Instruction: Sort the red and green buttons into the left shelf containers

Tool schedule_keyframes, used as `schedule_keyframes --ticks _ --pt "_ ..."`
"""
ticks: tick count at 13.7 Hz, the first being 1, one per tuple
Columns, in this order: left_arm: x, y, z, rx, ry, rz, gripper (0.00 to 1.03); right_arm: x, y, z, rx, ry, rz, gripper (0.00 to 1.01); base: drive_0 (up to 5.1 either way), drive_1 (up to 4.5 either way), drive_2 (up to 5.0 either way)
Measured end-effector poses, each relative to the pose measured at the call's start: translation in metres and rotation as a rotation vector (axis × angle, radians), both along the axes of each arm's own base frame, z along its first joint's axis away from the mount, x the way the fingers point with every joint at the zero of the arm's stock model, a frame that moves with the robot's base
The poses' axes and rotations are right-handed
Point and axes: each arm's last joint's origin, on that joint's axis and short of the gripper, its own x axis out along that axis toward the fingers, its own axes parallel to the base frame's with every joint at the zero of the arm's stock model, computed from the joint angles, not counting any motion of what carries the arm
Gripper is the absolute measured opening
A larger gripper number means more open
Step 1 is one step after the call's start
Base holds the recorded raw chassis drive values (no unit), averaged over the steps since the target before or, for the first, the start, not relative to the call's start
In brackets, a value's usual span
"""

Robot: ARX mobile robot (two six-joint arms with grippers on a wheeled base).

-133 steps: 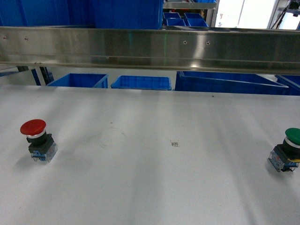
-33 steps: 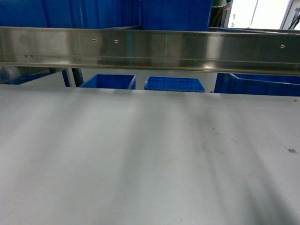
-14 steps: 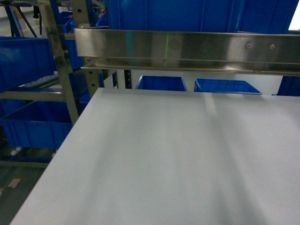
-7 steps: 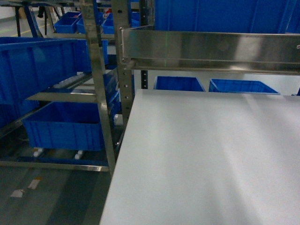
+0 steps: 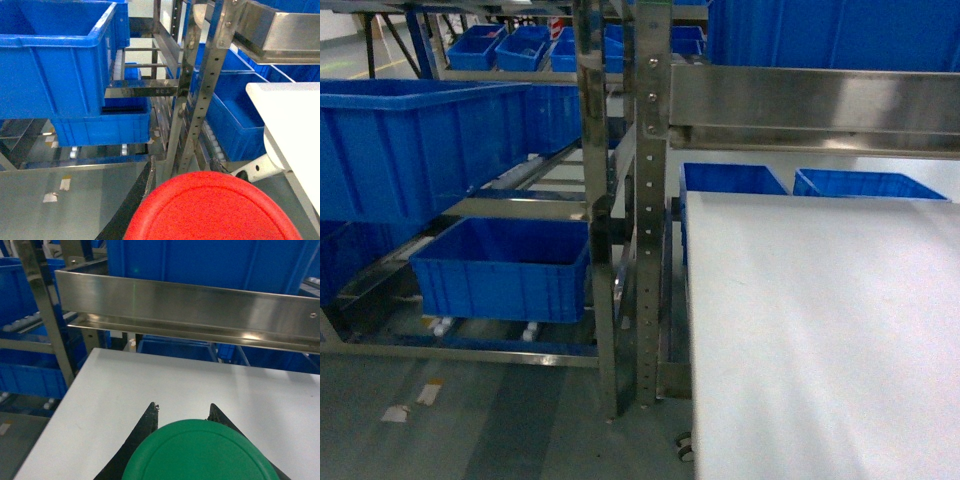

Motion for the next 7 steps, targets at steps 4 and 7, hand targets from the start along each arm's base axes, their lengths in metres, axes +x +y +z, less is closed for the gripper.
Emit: schedule_keyframes --ticks 4,7 --pt "0.0000 0.0004 0.0001 0.000 -0.001 0.003 0.26 -0.0001 0.0001 0.0004 0.000 -0.003 0.000 0.25 -5.0 2.46 2.5" --pt "0.0000 0.0001 0.0000 0.000 0.000 0.000 0.26 0.0000 0.0001 -0.0002 0.000 0.002 0.000 0.25 -5.0 2.50 2.5"
